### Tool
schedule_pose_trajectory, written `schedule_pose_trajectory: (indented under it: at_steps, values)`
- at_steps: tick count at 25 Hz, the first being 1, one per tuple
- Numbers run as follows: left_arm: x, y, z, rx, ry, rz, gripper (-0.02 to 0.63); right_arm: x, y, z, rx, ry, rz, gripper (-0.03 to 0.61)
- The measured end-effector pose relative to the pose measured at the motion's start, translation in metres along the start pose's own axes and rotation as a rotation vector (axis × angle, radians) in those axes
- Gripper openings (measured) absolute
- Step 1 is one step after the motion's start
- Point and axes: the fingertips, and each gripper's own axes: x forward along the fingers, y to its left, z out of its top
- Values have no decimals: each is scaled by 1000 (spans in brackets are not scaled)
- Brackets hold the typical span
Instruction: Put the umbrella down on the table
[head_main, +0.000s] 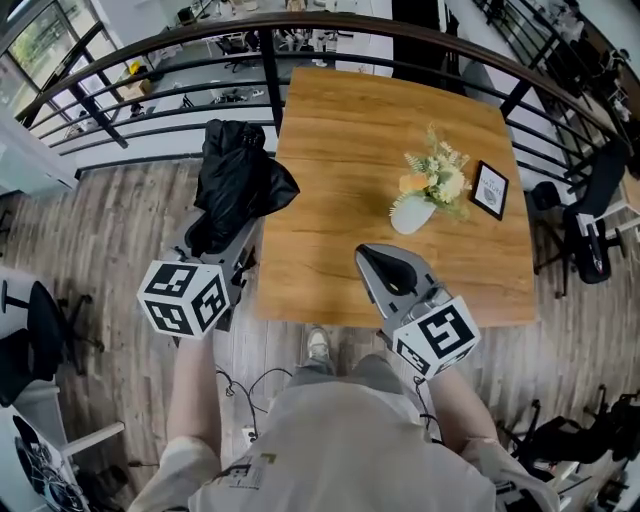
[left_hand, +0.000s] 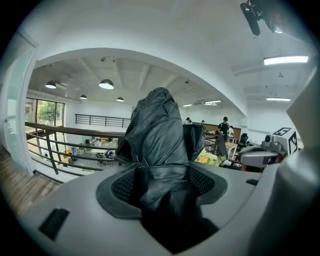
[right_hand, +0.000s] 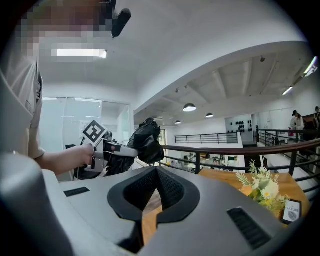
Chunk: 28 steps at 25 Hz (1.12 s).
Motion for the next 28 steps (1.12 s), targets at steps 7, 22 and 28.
schedule_pose_trajectory:
  at_steps: [7, 22, 28]
  values:
    - [41, 0, -8, -41, 57, 7, 285, 27, -44, -28, 37, 55, 3, 28]
    - [185, 14, -115, -97, 357, -47, 285, 63, -106, -98, 78, 198, 84, 28]
    - [219, 19, -164, -178, 434, -40, 285, 74, -110, -125, 171, 257, 142, 28]
